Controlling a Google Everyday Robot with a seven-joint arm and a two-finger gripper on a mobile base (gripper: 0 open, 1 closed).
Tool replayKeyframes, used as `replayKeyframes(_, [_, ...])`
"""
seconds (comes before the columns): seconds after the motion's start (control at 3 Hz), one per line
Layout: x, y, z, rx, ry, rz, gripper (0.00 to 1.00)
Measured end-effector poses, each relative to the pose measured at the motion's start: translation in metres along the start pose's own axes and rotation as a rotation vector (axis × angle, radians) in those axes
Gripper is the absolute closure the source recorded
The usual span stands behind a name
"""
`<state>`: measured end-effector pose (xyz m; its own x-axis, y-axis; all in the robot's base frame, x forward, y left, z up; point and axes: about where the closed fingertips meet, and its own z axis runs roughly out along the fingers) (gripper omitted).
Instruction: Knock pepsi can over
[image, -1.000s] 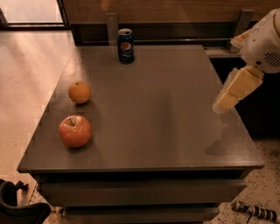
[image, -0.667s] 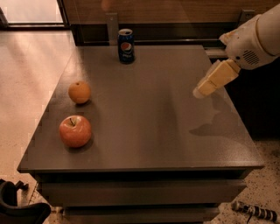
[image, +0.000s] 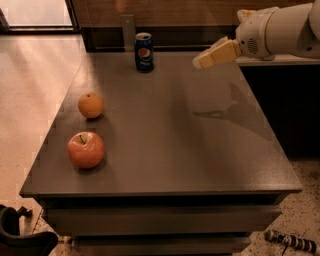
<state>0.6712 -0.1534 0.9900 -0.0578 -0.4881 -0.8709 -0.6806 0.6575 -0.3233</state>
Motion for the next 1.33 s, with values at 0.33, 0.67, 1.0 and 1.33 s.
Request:
replayKeyframes(0.33, [-0.026, -0.012, 0.026, 0.067, -0.111, 0.027, 0.00])
replayKeyframes(0.67, [-0.033, -0.022, 0.025, 0.109, -0.135, 0.028, 0.00])
replayKeyframes(1.0, [-0.033, -0.022, 0.025, 0.109, -0.135, 0.028, 0.00])
replayKeyframes(1.33, [-0.030, -0.012, 0.059, 0.083, -0.153, 0.076, 0.00])
